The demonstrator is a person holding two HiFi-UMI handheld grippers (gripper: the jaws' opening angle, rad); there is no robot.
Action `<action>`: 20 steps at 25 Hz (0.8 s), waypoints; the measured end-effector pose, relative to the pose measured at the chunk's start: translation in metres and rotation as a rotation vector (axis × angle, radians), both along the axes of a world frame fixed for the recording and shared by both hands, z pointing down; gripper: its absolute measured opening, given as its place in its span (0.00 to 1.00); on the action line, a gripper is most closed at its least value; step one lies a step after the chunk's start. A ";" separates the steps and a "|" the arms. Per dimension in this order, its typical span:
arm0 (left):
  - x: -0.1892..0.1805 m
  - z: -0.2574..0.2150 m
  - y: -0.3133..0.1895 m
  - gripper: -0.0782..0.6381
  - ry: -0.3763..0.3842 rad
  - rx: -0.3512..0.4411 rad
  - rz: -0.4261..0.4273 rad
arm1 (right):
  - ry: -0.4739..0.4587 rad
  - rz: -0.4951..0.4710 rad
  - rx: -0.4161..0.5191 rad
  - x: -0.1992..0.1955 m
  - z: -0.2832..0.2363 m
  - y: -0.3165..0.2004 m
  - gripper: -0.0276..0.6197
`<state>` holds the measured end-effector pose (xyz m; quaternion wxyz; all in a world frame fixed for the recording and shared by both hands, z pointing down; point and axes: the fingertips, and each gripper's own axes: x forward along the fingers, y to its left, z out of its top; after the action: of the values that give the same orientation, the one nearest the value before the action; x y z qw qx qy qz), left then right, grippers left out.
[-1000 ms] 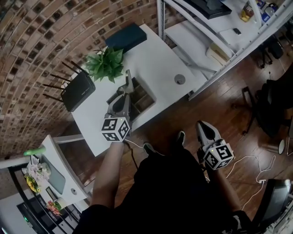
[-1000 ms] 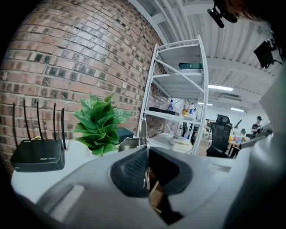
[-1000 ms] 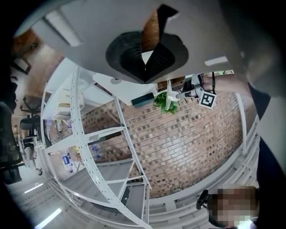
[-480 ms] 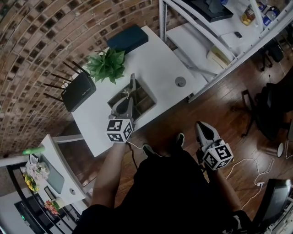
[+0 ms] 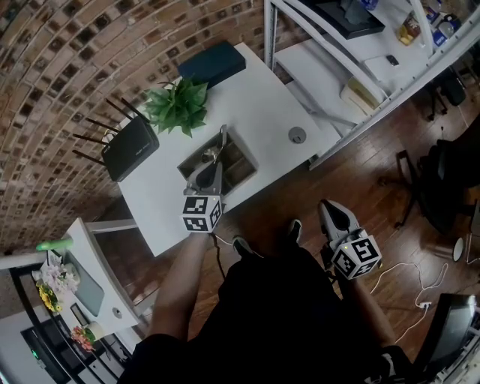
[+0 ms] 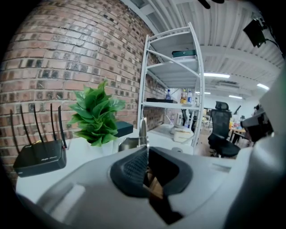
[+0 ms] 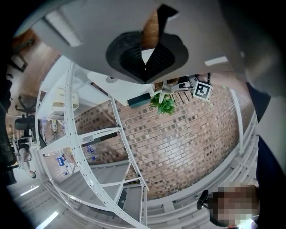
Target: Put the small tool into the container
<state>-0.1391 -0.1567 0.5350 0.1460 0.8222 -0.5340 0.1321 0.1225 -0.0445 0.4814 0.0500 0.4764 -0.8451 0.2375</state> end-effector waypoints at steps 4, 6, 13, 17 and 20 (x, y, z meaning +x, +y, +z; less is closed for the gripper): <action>0.002 0.013 0.001 0.12 -0.024 -0.042 0.015 | -0.002 -0.004 0.000 -0.001 0.001 0.000 0.05; 0.006 0.019 0.002 0.12 -0.045 -0.060 0.031 | -0.004 -0.007 0.000 -0.002 0.002 0.000 0.05; 0.021 0.033 0.004 0.13 -0.110 -0.110 0.080 | -0.004 -0.025 -0.002 -0.008 0.001 0.000 0.05; 0.023 0.045 0.003 0.15 -0.138 -0.154 0.067 | -0.006 -0.031 -0.006 -0.009 0.002 0.000 0.05; 0.022 0.048 0.003 0.16 -0.122 -0.168 0.046 | -0.008 -0.030 -0.009 -0.008 0.002 0.001 0.05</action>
<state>-0.1174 -0.1538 0.5826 0.1786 0.8096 -0.5099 0.2295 0.1142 -0.0439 0.4839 0.0523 0.4626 -0.8512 0.2425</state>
